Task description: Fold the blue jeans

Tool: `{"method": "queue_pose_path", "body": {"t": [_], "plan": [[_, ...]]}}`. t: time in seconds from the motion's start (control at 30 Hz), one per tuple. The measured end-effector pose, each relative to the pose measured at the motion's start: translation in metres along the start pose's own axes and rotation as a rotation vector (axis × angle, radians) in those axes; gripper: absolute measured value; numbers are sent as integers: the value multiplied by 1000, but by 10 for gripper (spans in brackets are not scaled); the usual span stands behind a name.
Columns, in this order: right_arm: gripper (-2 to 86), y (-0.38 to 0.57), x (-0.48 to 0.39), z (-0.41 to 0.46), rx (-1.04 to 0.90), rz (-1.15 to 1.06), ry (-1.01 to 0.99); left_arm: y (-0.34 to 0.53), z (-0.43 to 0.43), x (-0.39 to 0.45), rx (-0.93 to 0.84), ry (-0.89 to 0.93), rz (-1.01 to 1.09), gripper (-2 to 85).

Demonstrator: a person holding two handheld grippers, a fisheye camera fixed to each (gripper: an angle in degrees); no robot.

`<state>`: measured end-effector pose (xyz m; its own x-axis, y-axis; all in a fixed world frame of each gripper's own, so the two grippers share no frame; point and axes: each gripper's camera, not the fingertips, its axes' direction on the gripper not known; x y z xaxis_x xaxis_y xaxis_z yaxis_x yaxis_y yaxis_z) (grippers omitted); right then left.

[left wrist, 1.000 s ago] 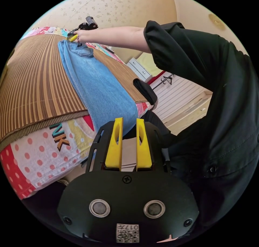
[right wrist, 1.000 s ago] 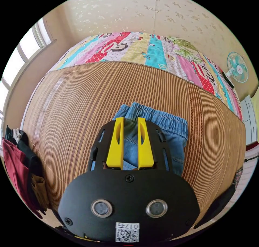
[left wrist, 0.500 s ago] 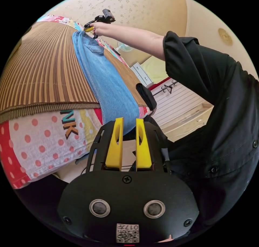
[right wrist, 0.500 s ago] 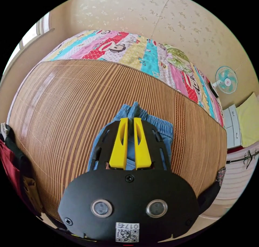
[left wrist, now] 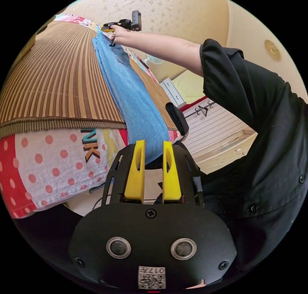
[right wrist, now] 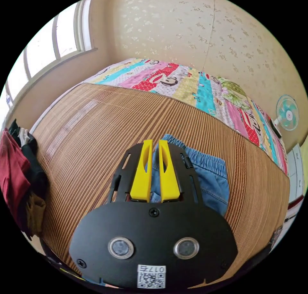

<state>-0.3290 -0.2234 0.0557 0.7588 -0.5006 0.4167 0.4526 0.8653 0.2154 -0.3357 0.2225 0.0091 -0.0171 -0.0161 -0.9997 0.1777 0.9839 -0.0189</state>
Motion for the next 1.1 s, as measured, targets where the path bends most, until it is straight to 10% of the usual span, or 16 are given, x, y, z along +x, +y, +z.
{"method": "queue_pose_path", "body": {"t": [0.3, 0.63, 1.1], "plan": [[33, 164, -1, -115, 69, -224, -331, 1, 0, 6, 71, -144, -4, 113], [8, 487, -14, -249, -10, -5, -6, 8, 16, 31, 174, -310, 69, 122], [68, 572, 43, -251, 114, 247, -209, 3, 63, 24, 81, -412, -2, 113]]}}
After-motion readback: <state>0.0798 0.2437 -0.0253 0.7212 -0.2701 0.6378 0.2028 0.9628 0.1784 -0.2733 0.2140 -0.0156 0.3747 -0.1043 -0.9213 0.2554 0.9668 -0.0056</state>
